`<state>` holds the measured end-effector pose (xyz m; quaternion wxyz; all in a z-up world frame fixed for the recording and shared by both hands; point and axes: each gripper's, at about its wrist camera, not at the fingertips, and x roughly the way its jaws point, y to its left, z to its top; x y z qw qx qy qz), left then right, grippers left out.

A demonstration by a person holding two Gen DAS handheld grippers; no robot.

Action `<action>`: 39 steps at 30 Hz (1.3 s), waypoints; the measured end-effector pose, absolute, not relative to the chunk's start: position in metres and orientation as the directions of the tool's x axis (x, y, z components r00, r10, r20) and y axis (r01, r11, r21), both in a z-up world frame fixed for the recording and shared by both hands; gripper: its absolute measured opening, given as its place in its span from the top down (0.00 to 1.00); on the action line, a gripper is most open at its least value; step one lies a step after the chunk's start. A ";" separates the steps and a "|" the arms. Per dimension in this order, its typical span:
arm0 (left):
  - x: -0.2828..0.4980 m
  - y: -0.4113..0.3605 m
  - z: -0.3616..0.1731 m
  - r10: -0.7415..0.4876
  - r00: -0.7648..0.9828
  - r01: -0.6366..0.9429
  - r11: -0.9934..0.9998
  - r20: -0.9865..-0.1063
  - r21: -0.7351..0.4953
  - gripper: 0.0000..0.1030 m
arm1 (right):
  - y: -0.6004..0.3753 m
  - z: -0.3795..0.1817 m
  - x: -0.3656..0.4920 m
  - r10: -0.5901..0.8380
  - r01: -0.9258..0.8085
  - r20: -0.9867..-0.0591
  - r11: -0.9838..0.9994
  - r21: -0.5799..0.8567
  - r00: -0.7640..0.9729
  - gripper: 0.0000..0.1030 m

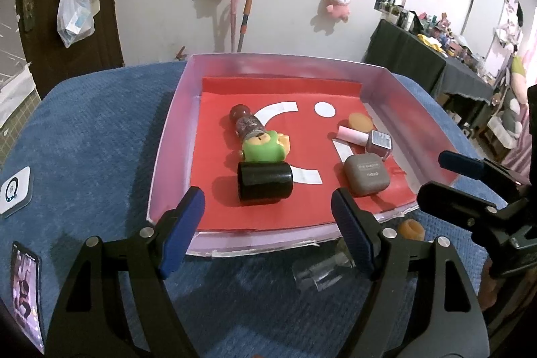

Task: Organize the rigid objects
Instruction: 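Withdraw both open tools from the box back toward the table items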

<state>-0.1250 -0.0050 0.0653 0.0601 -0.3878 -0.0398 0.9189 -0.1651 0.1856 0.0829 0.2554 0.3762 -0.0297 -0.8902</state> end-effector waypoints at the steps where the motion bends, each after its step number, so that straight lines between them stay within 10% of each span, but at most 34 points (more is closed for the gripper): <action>1: -0.124 -0.005 0.066 0.139 -0.693 -0.079 -0.990 -0.708 -0.118 0.25 | 0.186 0.083 -0.164 -0.479 0.434 -0.653 -0.866 0.246 -0.586 0.00; 39: -0.099 -0.011 0.063 0.131 -0.693 -0.055 -0.990 -0.709 -0.129 0.25 | 0.193 0.087 -0.125 -0.497 0.451 -0.620 -0.858 0.246 -0.608 0.00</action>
